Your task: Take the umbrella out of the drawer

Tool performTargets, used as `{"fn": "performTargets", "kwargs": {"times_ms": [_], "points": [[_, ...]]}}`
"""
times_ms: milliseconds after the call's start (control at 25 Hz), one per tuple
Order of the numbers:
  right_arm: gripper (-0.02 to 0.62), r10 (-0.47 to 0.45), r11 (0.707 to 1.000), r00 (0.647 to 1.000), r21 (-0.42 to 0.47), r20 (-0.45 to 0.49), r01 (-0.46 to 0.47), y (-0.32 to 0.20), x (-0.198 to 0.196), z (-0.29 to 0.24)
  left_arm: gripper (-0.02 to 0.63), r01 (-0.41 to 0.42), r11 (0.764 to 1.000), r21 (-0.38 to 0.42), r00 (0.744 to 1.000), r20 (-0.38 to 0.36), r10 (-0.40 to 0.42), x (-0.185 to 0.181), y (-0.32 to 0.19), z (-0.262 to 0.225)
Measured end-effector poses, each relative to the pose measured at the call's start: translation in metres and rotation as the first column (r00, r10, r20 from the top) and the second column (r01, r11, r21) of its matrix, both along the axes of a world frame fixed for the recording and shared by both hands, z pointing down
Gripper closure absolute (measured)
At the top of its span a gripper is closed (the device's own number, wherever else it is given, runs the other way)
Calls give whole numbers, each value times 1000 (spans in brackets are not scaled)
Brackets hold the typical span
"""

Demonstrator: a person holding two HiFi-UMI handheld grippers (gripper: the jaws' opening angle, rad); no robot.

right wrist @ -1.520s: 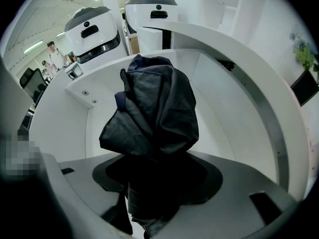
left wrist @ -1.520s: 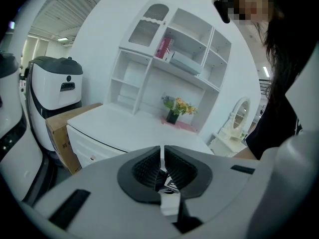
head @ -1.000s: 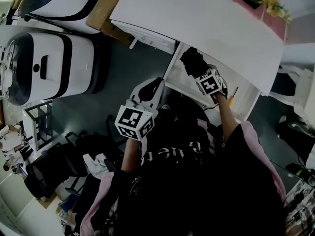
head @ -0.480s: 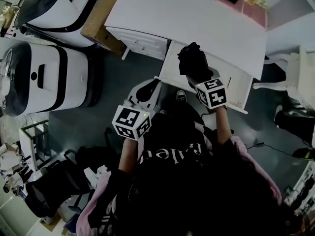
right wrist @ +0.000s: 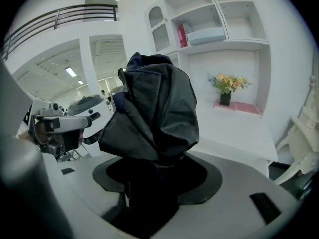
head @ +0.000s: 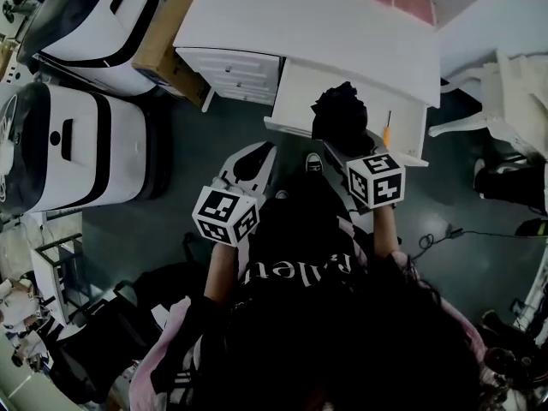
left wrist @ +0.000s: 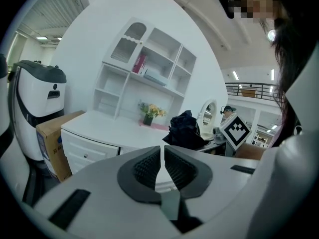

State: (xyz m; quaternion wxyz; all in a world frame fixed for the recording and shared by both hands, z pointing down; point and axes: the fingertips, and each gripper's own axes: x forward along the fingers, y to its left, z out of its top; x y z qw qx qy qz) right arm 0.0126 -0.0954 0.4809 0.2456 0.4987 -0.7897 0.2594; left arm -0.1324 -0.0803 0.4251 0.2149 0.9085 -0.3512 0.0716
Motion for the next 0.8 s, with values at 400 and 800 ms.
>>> {"fn": "performTargets", "kwargs": {"times_ms": [400,800], "points": [[324,28,1000,999,-9,37,-28,53,0,-12,575,-52,999,7,998,-19,52,16,39,-10],[324,-13,1000,999,-7,52,14,101,41,-19,575,-27,999,44,999,-21,28,70,78,-31]]}}
